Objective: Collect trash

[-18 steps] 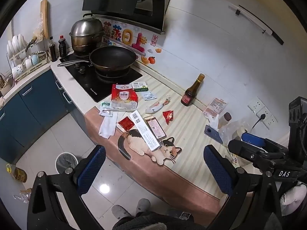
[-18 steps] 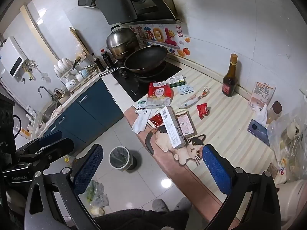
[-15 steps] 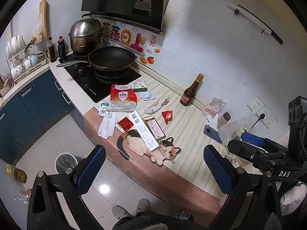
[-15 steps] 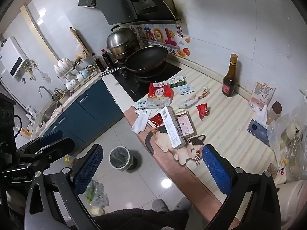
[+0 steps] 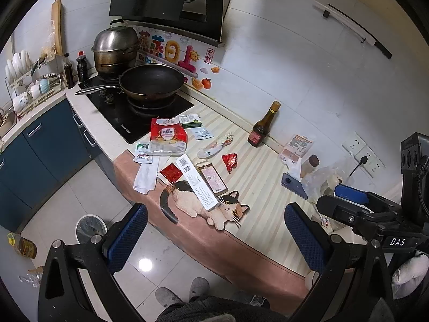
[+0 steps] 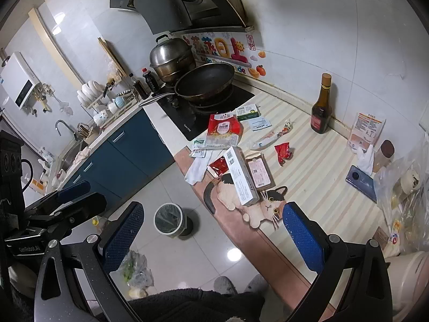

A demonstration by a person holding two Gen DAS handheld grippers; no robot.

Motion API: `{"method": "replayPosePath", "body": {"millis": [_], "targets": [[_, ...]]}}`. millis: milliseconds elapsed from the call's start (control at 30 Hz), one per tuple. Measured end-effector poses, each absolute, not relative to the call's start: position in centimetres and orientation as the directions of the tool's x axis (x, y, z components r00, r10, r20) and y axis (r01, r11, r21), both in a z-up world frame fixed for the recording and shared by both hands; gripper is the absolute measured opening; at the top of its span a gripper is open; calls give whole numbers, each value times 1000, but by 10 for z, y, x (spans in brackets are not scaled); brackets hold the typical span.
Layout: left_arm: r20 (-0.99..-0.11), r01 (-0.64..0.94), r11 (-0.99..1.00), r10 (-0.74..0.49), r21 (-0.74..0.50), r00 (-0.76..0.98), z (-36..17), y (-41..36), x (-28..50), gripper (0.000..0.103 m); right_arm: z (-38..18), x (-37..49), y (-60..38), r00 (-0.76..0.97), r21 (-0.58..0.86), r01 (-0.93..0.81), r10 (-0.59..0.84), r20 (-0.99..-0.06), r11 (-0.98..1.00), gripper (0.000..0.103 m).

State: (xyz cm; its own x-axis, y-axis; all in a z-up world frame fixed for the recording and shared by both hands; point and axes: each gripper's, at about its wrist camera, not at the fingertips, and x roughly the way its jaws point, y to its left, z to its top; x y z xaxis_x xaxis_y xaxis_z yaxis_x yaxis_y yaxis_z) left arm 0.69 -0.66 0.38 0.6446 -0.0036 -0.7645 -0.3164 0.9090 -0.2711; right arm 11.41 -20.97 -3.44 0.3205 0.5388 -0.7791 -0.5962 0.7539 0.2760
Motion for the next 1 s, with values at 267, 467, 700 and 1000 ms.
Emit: {"method": "replayPosePath", "body": {"millis": [267,467,700,1000], "targets": [[-750,-292,908,-36,-301,661,4,-8,1,103,-33,115,-211,318,279,-595,540,-779,754,103],[-749,-291,908,-38,-303,662,7,-7,1,103,-34,112,-213,308,289,-596,546,-779,749,103],[-749,-291,907,-38,-303,661,8,-7,3,103,-34,95,-210,307,290,-601,550,-777,745,103],[-746,-290,906,-41,-308,664,10,-8,2,103,-30,90,-208,296,297,-608,557,-776,737,103]]}}
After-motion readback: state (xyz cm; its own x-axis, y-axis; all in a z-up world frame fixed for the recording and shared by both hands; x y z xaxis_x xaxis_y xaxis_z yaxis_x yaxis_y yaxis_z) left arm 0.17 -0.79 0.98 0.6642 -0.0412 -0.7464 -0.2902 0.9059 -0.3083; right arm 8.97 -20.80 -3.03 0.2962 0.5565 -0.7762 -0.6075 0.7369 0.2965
